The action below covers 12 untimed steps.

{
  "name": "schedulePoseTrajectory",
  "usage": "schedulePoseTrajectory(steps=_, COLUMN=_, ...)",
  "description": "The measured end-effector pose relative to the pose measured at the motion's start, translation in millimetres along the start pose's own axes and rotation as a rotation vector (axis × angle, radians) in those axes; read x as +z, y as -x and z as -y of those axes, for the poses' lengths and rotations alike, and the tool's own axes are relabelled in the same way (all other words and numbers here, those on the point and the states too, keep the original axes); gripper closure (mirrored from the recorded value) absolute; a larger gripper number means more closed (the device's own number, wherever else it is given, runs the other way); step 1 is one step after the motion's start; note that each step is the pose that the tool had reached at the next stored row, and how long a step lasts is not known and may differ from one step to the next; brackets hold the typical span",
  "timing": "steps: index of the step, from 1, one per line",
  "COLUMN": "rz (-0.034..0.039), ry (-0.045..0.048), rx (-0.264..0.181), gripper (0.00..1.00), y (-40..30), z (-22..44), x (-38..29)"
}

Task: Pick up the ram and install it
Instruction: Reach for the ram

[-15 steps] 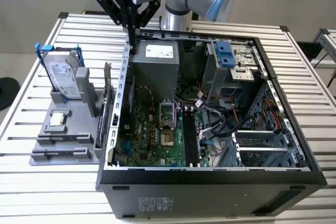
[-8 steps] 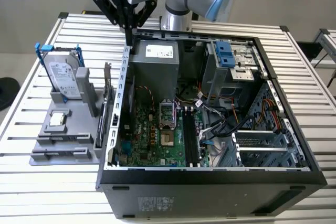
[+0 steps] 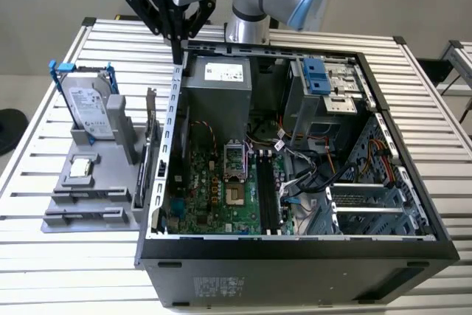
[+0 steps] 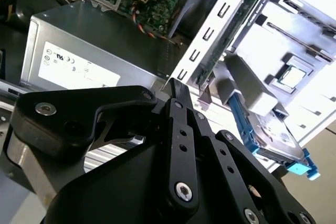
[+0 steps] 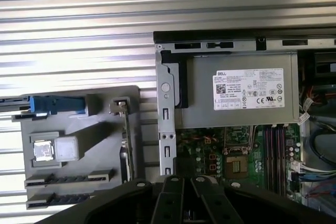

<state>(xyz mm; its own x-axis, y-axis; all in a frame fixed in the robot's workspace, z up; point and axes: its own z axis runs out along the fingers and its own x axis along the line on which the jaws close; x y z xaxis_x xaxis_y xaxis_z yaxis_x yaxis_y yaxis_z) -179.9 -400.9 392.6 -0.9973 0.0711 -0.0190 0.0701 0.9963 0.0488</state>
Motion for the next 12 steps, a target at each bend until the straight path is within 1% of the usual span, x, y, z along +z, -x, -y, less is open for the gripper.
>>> schedulePoseTrajectory(steps=12, rz=-0.0001, ry=-0.0001, rx=0.000, gripper=1.00, y=-12.3, z=0.9, x=-0.3)
